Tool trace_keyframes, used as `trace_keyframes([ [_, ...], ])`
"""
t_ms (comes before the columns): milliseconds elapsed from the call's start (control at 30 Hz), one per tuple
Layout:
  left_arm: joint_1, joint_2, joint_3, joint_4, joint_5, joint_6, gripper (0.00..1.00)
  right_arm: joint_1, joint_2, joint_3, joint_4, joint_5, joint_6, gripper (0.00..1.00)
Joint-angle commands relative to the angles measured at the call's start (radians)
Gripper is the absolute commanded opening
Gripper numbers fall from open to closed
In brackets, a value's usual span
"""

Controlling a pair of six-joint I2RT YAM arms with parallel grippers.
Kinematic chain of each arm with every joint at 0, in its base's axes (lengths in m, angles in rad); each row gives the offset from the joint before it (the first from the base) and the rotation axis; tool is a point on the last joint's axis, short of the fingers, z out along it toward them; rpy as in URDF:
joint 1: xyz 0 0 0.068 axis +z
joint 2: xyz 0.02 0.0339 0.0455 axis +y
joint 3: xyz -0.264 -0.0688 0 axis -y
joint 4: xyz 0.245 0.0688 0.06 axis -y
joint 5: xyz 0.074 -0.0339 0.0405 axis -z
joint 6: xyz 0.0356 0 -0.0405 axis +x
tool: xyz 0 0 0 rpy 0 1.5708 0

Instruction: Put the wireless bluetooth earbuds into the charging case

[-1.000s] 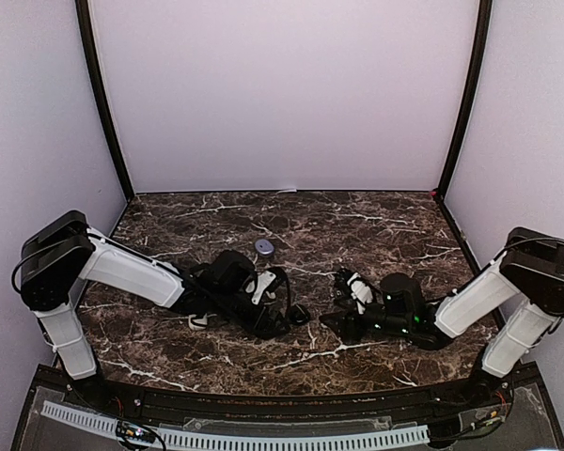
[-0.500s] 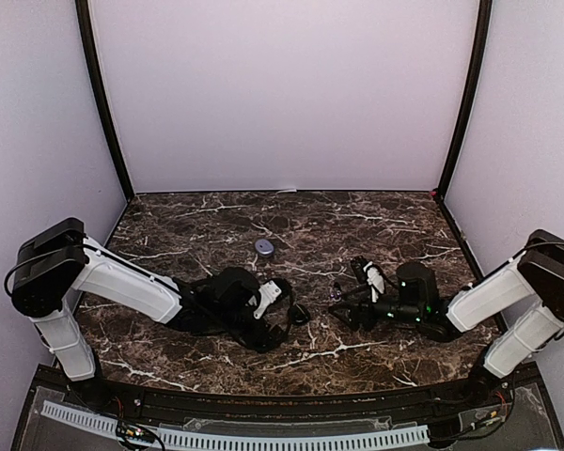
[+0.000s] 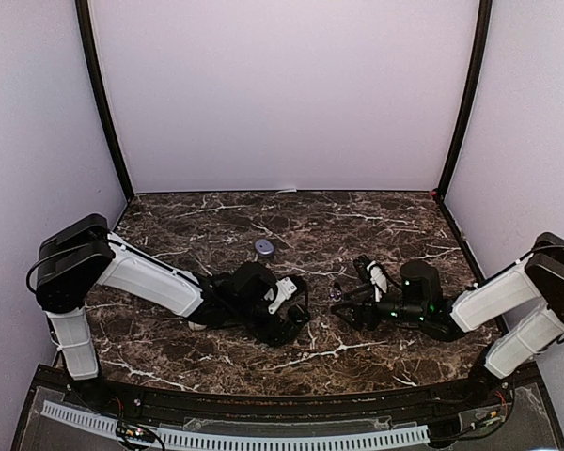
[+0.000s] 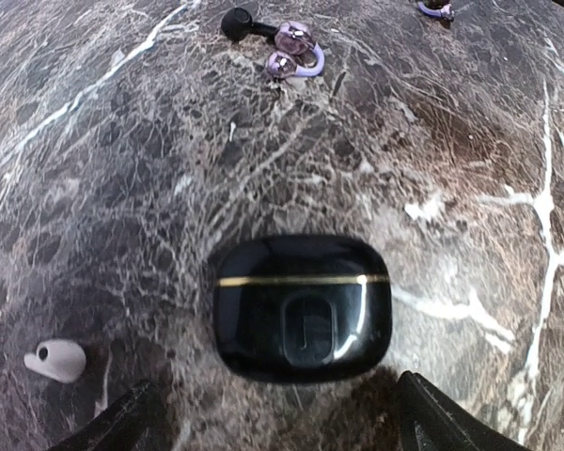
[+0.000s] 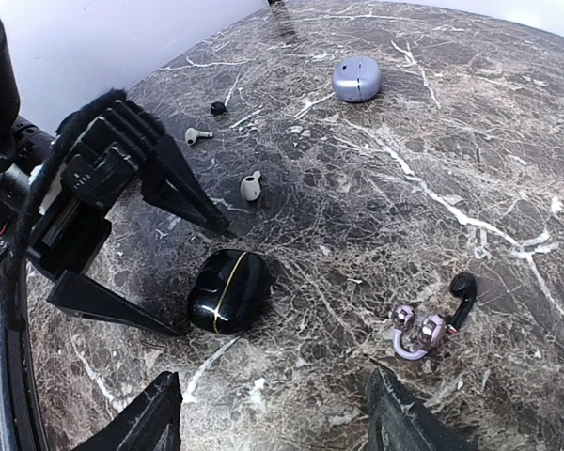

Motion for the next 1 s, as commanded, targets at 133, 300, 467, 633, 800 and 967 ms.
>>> trace_keyframes([
  [133,0.002,0.065,0.049,-0.072,0.027,0.059,0.94,-0.008,-0.033,-0.013,0.013,-0.016,0.000,0.67],
  [300,0.007,0.105,0.108,-0.118,0.005,0.090,0.88,-0.008,-0.043,-0.015,0.004,-0.013,-0.003,0.67],
  [467,0.007,0.105,0.119,-0.115,0.009,0.112,0.87,-0.008,-0.045,-0.017,0.002,-0.012,0.000,0.67],
  [633,0.007,0.105,0.123,-0.111,0.016,0.123,0.76,-0.008,-0.043,-0.018,0.003,-0.016,0.002,0.67],
  [800,0.007,0.111,0.137,-0.099,0.032,0.134,0.72,-0.008,-0.046,-0.011,-0.013,-0.024,-0.003,0.67],
  [967,0.008,0.116,0.150,-0.107,0.037,0.132,0.64,-0.008,-0.062,-0.013,-0.024,-0.019,-0.007,0.67],
])
